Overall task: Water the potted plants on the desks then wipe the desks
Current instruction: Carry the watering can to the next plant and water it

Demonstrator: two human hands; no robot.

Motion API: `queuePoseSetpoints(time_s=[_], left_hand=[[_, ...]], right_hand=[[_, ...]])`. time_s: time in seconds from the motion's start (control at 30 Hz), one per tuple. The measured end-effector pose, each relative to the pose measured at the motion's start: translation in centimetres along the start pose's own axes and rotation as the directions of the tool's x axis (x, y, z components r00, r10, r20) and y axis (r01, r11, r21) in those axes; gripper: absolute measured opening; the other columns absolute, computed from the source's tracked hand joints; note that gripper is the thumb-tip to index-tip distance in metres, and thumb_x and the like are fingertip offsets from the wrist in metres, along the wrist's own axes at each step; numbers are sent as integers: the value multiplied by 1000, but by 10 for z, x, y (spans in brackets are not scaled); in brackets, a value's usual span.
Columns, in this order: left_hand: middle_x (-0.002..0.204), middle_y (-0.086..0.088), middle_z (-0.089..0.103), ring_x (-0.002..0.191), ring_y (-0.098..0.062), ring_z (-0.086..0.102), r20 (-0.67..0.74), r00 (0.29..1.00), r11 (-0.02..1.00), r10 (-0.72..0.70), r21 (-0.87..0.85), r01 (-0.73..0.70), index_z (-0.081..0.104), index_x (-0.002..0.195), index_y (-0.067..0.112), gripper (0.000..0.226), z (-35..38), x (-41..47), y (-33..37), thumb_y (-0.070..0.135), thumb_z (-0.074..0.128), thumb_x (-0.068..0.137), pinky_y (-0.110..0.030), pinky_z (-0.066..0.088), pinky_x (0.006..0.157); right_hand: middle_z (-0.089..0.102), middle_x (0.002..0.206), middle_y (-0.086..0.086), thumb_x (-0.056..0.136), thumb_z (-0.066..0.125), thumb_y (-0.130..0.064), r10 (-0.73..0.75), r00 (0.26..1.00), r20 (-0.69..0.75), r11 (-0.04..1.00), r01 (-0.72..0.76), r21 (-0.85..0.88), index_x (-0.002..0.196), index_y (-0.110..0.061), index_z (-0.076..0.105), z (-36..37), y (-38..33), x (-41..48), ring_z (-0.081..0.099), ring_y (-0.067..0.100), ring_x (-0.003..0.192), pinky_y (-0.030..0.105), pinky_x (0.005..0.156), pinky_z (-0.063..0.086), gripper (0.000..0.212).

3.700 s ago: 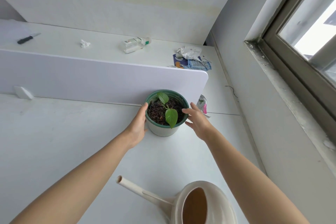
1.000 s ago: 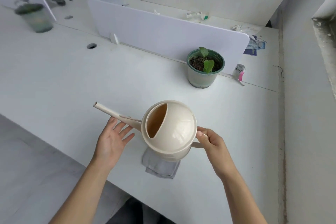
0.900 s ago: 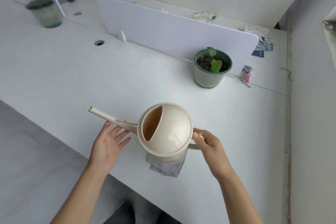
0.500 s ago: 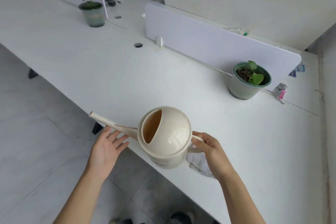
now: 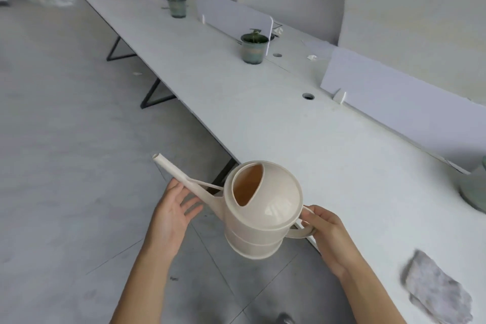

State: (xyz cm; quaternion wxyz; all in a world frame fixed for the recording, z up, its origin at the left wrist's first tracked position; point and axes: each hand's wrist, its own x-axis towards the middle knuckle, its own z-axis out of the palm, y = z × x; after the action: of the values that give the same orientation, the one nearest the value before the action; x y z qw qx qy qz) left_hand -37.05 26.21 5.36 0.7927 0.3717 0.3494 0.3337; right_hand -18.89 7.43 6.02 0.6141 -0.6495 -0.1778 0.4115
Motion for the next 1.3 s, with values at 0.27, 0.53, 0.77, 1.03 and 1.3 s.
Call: queuePoseSetpoints(time_s=[0.27,0.53,0.77,1.03,1.3], left_hand=[[102,-1,60,99,-21,57,-214,974,994,81,-53,-95,48,111,24,18,-54,14,34,23,36,96,-37,42,87],[121,-6,56,116,-29,51,-288,950,992,122,10,-124,36,141,19,45,-78,85,77,22,38,96,-45,39,100],[134,-8,53,119,-29,52,-333,928,986,165,20,-168,37,140,21,46,-87,161,127,25,40,95,-46,40,99],[131,-7,54,117,-30,54,-380,910,983,168,-7,-184,39,139,21,44,-117,232,159,26,39,96,-45,41,96],[133,-9,53,120,-32,52,-294,946,991,133,33,-129,37,140,20,45,-171,342,214,26,39,96,-47,40,100]], right_hand=[[59,45,-13,89,49,-4,-6,989,145,999,14,-49,58,-10,49,78,-16,54,53,-7,48,23,64,32,32],[55,49,-10,78,60,-9,13,971,237,1000,-6,-31,43,-18,60,125,-35,157,48,7,58,27,64,29,36],[54,59,-3,57,66,-31,-33,944,327,996,59,-68,51,-17,54,175,-85,252,48,15,68,31,71,29,19],[52,64,-1,56,62,-38,-7,947,321,985,61,-161,51,-19,59,234,-104,331,44,18,73,31,72,32,19],[55,53,-13,68,54,-29,-16,974,227,977,63,-204,46,-22,59,309,-105,404,47,9,62,29,69,32,23]])
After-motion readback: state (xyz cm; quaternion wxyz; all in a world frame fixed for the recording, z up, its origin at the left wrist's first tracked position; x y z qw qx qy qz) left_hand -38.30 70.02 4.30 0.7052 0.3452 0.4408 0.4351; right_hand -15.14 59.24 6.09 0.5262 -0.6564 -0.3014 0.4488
